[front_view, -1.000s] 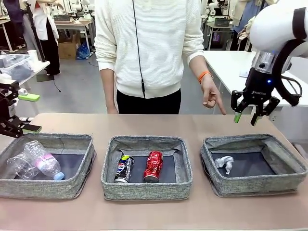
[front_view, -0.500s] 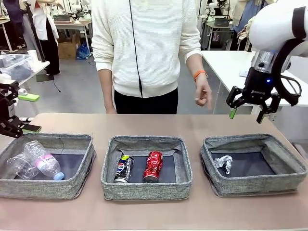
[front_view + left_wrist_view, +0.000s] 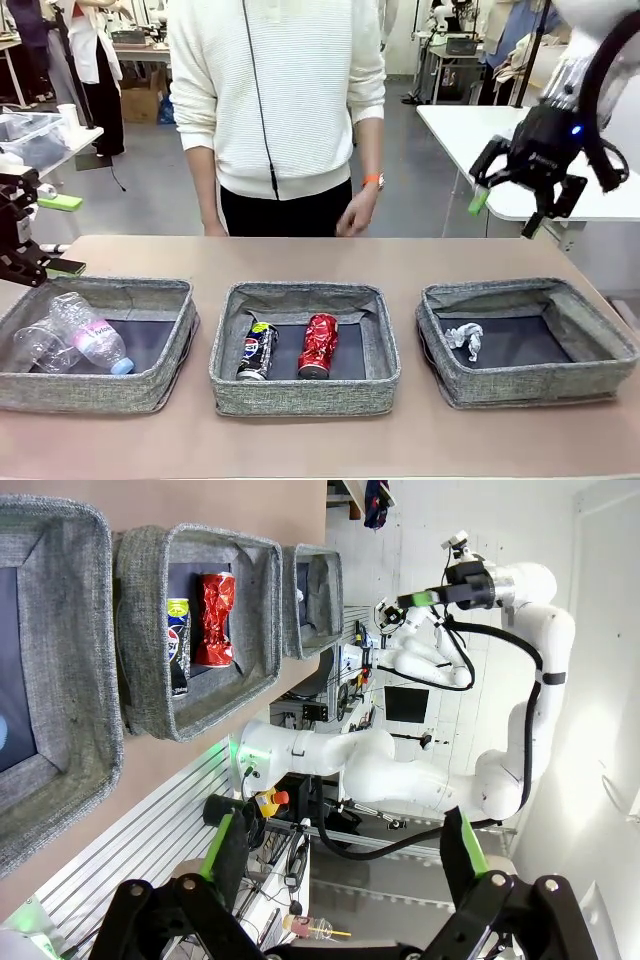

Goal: Sort the waste into the appropriate baskets.
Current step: Place the picked waste into the Fabric basket indicated by the person.

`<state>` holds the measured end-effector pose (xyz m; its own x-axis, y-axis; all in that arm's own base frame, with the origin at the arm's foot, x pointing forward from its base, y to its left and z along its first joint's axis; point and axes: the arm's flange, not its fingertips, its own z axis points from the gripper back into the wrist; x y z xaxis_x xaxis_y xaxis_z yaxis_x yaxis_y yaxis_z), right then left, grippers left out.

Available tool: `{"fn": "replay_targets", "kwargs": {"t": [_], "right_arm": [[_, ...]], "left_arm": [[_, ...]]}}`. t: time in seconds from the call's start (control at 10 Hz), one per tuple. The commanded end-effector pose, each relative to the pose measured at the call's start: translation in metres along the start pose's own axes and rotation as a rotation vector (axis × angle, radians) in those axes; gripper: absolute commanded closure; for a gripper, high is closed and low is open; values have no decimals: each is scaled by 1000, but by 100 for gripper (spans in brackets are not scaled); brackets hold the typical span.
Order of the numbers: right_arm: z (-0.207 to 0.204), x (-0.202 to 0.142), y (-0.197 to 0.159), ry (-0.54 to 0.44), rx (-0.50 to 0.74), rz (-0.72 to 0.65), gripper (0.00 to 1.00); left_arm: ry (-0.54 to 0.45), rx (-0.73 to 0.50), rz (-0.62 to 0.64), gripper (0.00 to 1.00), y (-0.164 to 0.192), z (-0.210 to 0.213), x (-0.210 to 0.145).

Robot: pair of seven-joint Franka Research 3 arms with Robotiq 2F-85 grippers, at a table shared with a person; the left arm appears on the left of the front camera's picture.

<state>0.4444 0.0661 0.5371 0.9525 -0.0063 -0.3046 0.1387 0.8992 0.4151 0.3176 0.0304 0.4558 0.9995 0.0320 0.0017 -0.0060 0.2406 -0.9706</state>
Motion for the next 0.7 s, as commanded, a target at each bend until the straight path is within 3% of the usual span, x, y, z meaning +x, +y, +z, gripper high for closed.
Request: {"fn": "replay_targets", "kwargs": {"t": [0.0,0.1,0.2,0.3,0.6], "right_arm": [[19,29,-50,404,538,-54,0],[11,36,-67,503,654,-74,0],[-5,46,-79,550,642,-197,0],[13,11,-50,189,269,42,0],[13,11,-50,189,269,42,0]], "left_arm": [[10,0,-6,0,-1,1,-4],[10,0,-6,0,-1,1,-4],[10,0,-6,0,-1,1,-4],[10,0,-6,0,-1,1,-4],[10,0,-6,0,-1,1,-4]]}}
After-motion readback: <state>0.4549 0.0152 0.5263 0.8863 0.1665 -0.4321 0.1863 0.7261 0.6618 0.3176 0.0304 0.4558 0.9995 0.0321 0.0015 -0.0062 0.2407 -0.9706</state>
